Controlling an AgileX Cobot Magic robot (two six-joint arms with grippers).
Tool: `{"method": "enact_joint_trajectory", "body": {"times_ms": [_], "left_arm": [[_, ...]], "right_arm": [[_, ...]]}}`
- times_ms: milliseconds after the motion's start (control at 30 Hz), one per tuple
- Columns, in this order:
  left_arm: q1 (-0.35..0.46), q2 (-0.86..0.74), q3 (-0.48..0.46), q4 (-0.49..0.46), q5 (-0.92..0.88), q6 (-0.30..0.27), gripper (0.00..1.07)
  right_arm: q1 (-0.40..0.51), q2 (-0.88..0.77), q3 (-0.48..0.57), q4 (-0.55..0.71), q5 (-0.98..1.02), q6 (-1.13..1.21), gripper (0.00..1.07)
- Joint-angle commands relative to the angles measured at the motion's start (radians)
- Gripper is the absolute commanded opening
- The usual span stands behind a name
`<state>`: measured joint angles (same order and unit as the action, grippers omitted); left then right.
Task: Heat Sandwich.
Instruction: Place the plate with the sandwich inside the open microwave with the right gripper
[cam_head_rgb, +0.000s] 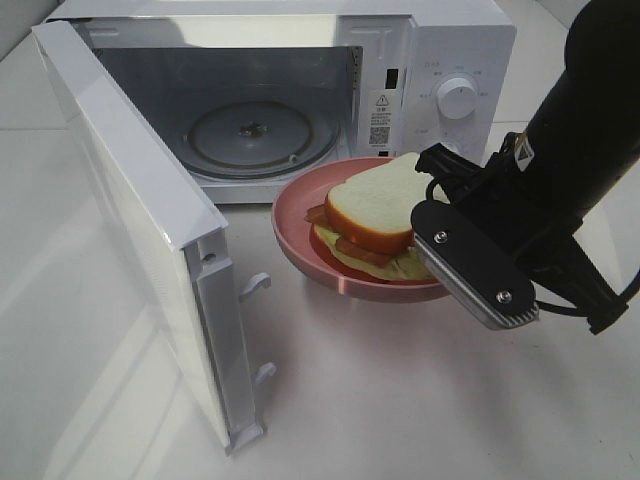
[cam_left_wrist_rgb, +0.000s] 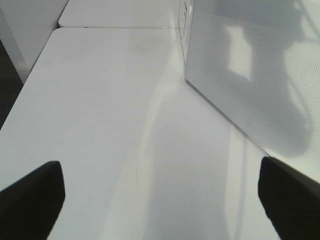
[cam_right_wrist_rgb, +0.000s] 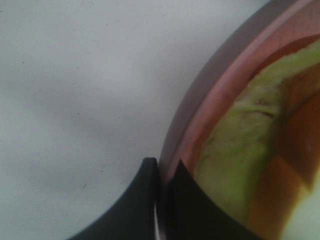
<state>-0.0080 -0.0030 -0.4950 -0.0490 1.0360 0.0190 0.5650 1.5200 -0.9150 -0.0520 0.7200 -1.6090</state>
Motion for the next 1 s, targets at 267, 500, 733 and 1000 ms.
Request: {"method": "enact_joint_trajectory", "body": {"times_ms": [267,500,733,1000], "left_arm": [[0.005,-0.027,0.002,-0.003,-0.008,-0.001,1.01],[0.005,-0.027,0.002,-0.003,-0.008,-0.001,1.01],[0.005,-0.027,0.002,-0.003,-0.008,-0.001,1.01],[0.005,-0.027,0.002,-0.003,-0.008,-0.001,1.01]], "right_arm": [[-0.002,-0.003,-0.010,0.032,-0.079,-0.022,0.00],[0.027,0.047,-0.048,0.038,-0.083,-0.023,0.00],[0.036,0.128,-0.145,0.052,-0.084,-0.023,0.00],[0.036,0.194,-0.250,0.052,-0.069,-0.029,0.00]]}}
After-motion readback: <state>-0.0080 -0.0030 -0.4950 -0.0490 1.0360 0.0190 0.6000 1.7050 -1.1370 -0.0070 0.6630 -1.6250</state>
